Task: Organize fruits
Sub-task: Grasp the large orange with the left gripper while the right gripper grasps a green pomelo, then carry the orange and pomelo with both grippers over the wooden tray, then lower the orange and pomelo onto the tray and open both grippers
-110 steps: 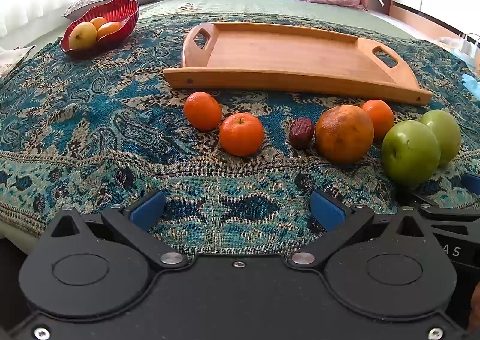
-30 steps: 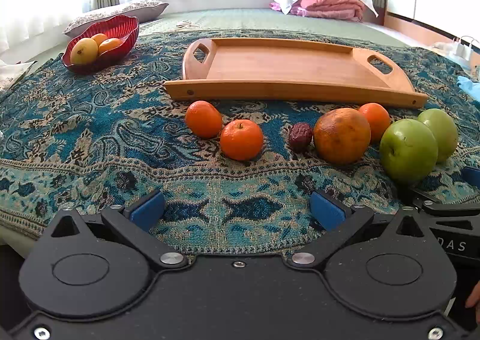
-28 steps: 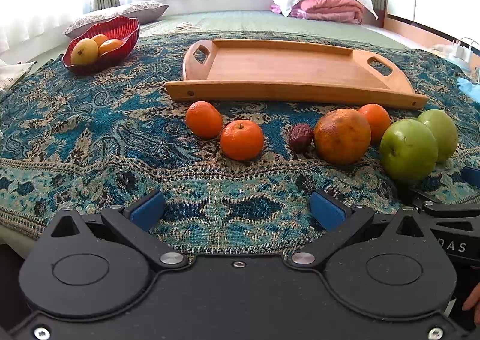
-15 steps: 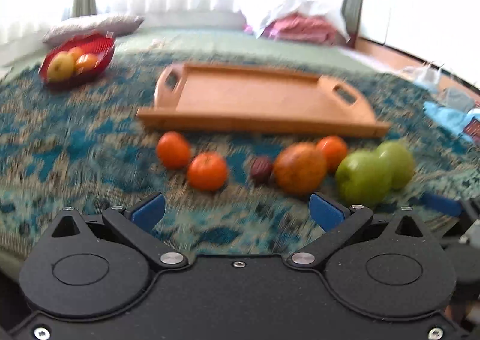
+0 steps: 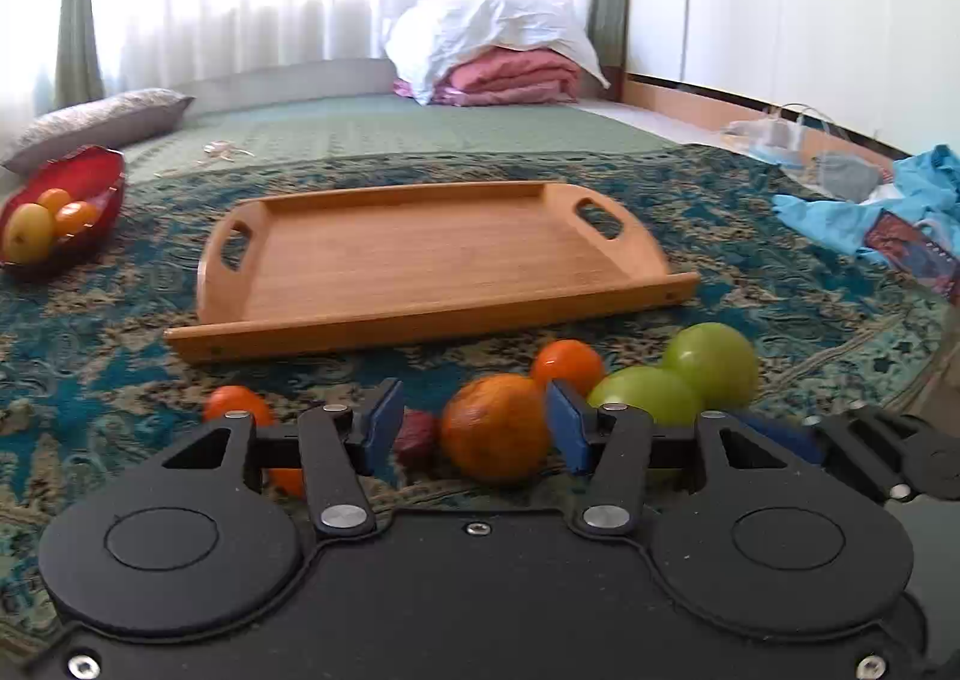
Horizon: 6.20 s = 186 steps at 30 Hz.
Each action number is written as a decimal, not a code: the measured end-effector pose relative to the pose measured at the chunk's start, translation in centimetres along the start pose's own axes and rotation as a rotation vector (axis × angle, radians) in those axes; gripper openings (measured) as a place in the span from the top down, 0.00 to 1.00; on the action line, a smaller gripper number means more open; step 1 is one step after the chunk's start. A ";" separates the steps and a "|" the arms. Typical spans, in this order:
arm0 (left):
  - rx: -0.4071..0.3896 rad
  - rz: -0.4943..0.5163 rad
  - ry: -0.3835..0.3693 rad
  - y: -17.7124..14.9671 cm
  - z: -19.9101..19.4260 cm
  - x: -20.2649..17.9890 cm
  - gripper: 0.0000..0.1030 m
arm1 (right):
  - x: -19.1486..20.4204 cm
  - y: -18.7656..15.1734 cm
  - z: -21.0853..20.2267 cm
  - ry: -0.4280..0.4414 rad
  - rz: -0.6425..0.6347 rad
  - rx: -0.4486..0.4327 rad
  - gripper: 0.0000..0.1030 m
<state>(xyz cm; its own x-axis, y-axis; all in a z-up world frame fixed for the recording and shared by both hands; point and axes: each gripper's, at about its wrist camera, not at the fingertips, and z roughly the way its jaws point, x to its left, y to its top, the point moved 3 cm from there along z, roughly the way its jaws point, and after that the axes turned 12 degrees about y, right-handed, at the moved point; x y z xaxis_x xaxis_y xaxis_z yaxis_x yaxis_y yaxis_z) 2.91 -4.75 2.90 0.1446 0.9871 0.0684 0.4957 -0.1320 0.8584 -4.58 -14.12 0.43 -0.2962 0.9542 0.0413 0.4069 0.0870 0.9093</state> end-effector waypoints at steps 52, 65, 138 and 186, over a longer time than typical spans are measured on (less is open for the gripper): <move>0.015 -0.015 -0.059 -0.8 3.0 -0.2 0.52 | 0.1 -0.1 -0.9 0.004 -0.023 -0.034 0.45; 0.012 -0.028 -0.020 -0.8 4.2 -0.1 0.56 | 0.0 -0.3 -0.1 -0.015 -0.041 -0.025 0.44; -0.090 -0.057 0.194 -1.6 -0.6 2.9 0.55 | -1.2 1.6 0.2 -0.007 0.113 -0.160 0.46; 0.162 -0.122 0.180 11.3 19.7 7.5 0.55 | -14.5 13.3 17.1 -0.008 0.255 0.144 0.46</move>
<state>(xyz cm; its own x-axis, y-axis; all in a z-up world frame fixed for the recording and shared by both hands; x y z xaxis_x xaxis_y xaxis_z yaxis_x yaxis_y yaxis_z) 26.52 -0.57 3.10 -0.0721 0.9949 0.0710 0.6326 -0.0094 0.7744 19.92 -21.89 4.80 -0.1625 0.9526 0.2570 0.5862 -0.1163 0.8017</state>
